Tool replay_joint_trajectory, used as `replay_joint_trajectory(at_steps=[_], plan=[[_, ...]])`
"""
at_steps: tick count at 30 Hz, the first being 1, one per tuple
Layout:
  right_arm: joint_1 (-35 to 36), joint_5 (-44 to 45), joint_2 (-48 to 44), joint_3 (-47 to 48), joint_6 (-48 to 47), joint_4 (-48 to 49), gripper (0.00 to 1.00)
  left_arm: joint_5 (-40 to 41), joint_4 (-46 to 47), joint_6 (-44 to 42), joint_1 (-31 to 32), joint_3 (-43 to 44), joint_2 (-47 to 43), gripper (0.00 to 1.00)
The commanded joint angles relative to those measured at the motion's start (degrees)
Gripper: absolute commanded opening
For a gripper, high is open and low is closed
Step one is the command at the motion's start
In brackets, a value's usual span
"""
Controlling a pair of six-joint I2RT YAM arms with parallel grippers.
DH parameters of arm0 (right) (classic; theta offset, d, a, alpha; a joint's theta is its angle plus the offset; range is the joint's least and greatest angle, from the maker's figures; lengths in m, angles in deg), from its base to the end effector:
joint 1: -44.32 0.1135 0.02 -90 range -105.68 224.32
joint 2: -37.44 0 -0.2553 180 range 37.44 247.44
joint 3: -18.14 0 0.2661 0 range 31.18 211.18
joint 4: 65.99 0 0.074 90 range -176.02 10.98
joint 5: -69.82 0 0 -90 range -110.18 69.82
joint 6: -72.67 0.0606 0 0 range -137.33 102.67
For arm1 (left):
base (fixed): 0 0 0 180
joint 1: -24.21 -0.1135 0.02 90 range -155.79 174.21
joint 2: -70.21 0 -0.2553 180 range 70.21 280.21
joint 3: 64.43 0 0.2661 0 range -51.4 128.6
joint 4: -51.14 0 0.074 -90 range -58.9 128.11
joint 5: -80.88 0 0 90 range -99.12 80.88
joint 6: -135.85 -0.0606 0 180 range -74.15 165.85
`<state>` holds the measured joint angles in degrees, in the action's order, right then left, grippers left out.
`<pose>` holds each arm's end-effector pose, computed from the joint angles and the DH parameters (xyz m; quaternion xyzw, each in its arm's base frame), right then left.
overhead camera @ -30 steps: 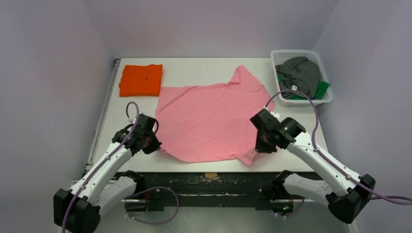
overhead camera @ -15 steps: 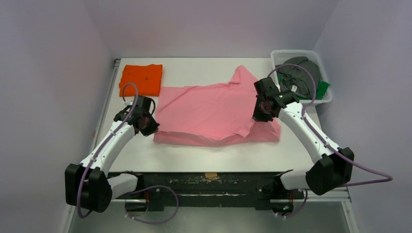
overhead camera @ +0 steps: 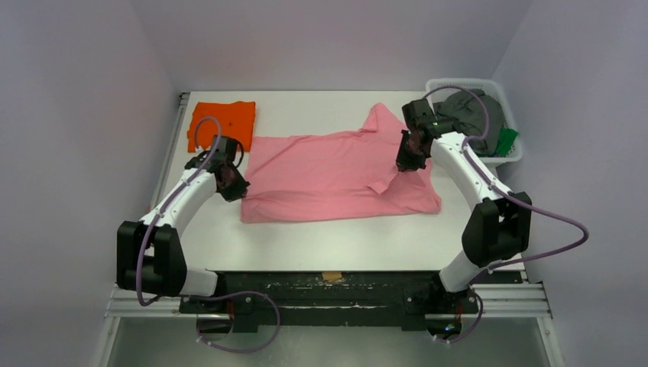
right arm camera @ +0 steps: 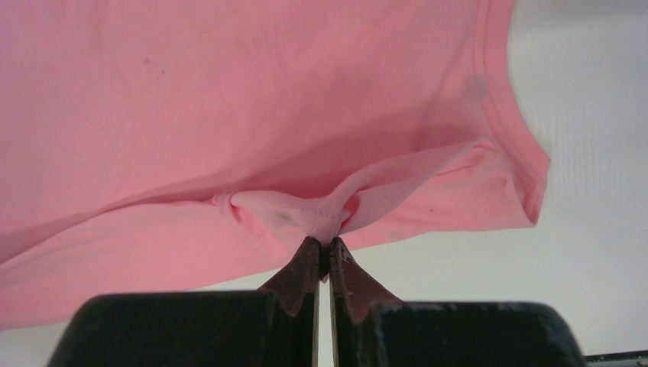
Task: Fold and stack the t-shirts
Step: Fold the flattened tshirt in 1/3 of the way
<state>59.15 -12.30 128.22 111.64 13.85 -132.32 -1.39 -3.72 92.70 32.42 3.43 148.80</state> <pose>0.3394 0.0813 0.2613 0.1536 0.9592 0.0274 0.2358 0.2846 -0.0328 0.1921 -0.3361 0.9155 -0.0391 0.2175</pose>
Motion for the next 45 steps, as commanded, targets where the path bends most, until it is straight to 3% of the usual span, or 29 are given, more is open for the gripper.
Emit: replay_joint_trajectory(at_steps=[1, 4, 5, 9, 10, 11, 15, 19, 21, 26, 30, 38, 45], plan=[[-1.46, -1.26, 4.92, 5.79, -1.74, 1.95, 0.00, 1.58, 2.33, -1.44, -0.95, 3.81, 3.00, 0.00], [-2.42, -1.01, 9.57, 8.88, -1.48, 2.20, 0.00, 1.34, 2.28, -2.20, -1.09, 5.99, 6.77, 0.01], [-2.75, -0.75, 11.10, 9.95, -1.31, 2.88, 0.01, 1.33, 2.20, -2.34, -1.13, 6.94, 8.19, 0.11], [-5.25, -3.10, 21.38, 18.38, 0.46, 3.17, 0.10, 1.42, 2.08, -2.99, -1.50, 10.80, 12.00, 0.71], [-5.87, -4.35, 25.35, 21.92, 0.99, 2.70, 0.21, 1.48, 2.04, -2.95, -1.60, 11.65, 12.23, 0.89], [-6.44, -5.31, 28.35, 25.77, 1.33, 1.64, 0.29, 1.72, 1.77, -2.99, -1.61, 12.47, 12.24, 0.99], [-7.38, -7.51, 34.14, 36.64, 0.56, -2.53, 0.48, 0.81, 1.42, -3.43, -1.62, 12.78, 9.13, 1.00], [-7.37, -10.13, 24.22, 20.64, -1.20, 5.94, 0.79, -2.55, 2.73, -4.20, -1.60, 8.76, 5.38, 1.00], [-7.36, -10.90, 18.20, 10.35, -1.76, 10.46, 0.88, -5.43, 4.15, -4.60, -1.53, 6.46, 4.12, 1.00], [-6.66, -23.09, 9.69, -7.39, -3.23, 21.40, 0.89, -12.65, 9.45, -4.96, 0.06, 1.37, 1.05, 1.00], [-5.64, -23.46, 8.72, -12.58, -3.63, 26.88, 0.88, -16.97, 16.29, -5.17, 4.11, 0.51, 3.15, 1.00], [-3.77, -20.68, 14.57, -12.28, -3.92, 31.04, 0.87, -23.03, 21.32, -3.12, 8.67, 11.65, 22.16, 1.00], [-3.81, -16.41, 9.83, -24.45, 1.11, 33.24, 0.86, -21.91, 20.92, -1.36, 11.48, 7.01, 24.90, 1.00]])
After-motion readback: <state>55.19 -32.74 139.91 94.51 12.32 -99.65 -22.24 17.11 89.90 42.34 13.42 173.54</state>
